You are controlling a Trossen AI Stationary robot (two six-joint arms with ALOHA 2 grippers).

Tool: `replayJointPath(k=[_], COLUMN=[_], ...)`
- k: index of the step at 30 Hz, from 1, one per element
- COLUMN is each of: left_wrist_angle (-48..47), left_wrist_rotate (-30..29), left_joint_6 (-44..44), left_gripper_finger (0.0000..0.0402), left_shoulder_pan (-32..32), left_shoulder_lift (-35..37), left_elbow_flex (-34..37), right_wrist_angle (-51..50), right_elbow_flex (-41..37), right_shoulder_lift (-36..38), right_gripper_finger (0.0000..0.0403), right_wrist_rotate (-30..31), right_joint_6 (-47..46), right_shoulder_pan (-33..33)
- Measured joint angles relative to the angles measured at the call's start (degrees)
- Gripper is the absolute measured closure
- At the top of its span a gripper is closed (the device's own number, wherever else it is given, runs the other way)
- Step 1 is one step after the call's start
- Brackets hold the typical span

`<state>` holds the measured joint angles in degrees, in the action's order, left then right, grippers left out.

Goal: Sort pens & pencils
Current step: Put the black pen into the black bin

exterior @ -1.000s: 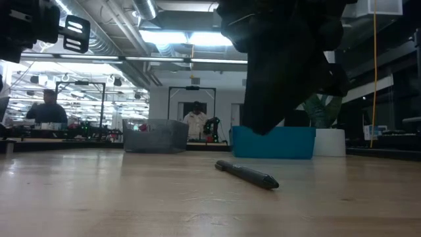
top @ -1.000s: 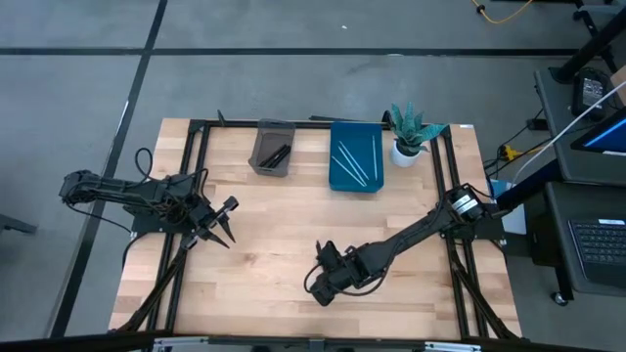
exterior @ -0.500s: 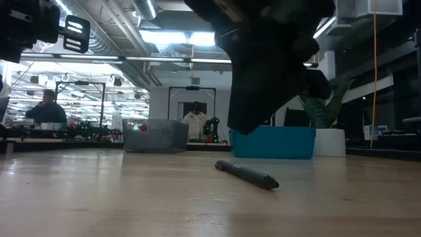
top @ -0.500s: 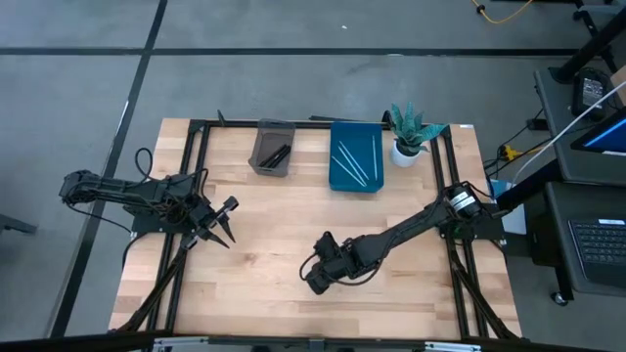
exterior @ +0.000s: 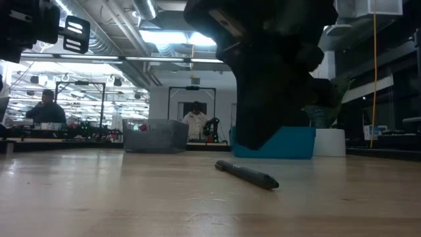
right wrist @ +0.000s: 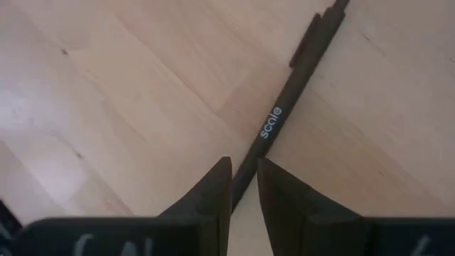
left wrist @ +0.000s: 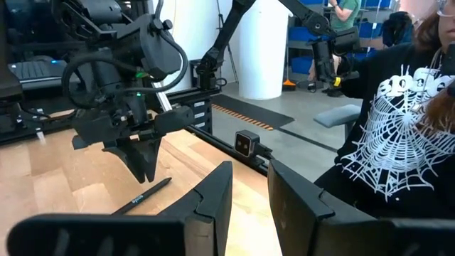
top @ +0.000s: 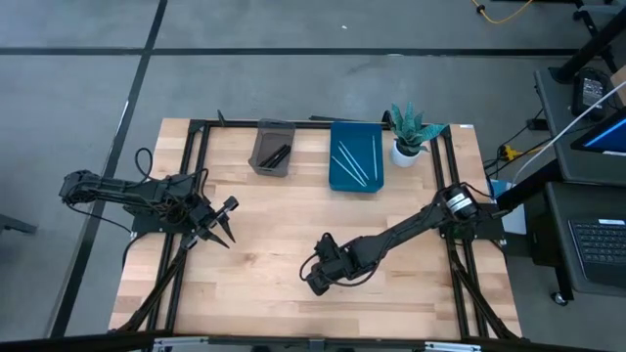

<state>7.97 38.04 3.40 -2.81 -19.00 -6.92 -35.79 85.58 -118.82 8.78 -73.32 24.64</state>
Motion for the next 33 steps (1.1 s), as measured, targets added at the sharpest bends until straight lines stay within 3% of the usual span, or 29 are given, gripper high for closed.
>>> replayJointPath(k=[20,33], left_wrist_angle=[-0.9,-1.3], left_wrist_rotate=[0.0,0.0], left_joint_6=[0.0,-0.4], left_gripper_finger=[0.0316,0.0316], left_shoulder_pan=[0.0,0.0], left_shoulder_lift=[0.0,0.0], left_elbow_flex=[0.0,0.0], right_wrist_angle=[1.1,0.7], right_elbow_flex=[0.2,0.3], right_shoulder_lift=[-4.0,-6.3], right_gripper_finger=[0.0331,0.0332], right_wrist_rotate=[-5.0,-7.7], right_joint_6=[-1.1,3.1], right_shoulder_pan=[0.0,0.0])
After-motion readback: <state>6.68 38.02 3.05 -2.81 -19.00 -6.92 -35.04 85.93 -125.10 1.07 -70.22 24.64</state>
